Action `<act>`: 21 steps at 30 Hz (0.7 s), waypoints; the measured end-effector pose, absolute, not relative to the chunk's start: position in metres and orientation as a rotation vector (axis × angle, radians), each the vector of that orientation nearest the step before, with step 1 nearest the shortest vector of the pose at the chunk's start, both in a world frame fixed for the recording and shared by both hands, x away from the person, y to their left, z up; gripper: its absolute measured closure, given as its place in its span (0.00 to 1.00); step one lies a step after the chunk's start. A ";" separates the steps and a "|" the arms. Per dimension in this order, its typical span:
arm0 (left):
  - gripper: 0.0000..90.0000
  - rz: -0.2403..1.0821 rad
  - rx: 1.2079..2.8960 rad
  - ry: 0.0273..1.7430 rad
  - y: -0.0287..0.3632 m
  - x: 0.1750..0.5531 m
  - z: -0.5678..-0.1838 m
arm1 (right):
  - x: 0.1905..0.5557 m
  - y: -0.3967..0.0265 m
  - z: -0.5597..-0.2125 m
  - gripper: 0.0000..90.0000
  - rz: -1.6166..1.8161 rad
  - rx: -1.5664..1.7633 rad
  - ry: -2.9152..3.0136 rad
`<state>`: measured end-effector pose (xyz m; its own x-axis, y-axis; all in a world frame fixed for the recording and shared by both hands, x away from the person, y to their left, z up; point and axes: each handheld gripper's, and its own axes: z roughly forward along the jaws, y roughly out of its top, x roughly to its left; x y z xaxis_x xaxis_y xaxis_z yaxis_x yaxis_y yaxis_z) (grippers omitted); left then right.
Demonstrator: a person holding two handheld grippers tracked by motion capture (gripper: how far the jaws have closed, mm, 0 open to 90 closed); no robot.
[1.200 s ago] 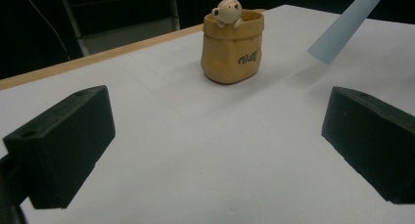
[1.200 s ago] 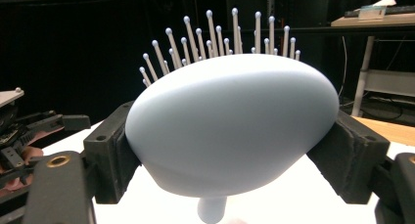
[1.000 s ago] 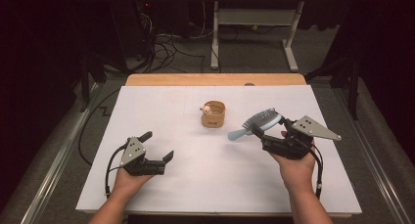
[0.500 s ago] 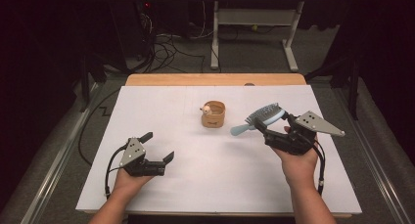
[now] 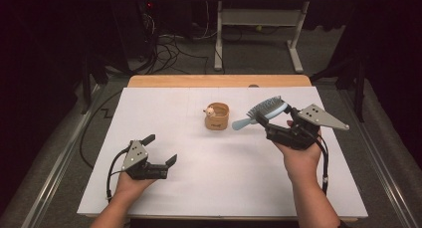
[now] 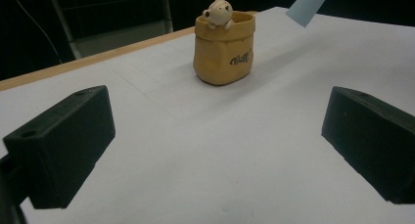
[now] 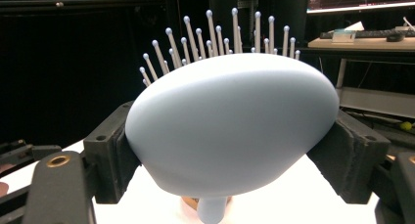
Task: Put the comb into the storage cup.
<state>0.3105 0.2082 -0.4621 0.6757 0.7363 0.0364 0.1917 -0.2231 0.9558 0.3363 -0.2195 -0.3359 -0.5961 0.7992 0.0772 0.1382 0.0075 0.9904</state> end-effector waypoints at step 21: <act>0.00 0.592 1.763 0.738 0.207 0.311 -0.463 | 0.348 -0.207 -0.310 0.24 1.633 0.927 1.736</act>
<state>0.3106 0.2073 -0.4628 0.6832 0.7294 0.0344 0.1917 -0.2246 0.9554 0.3481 -0.2073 -0.3102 -0.5930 0.8036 0.0500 0.0991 0.0112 0.9950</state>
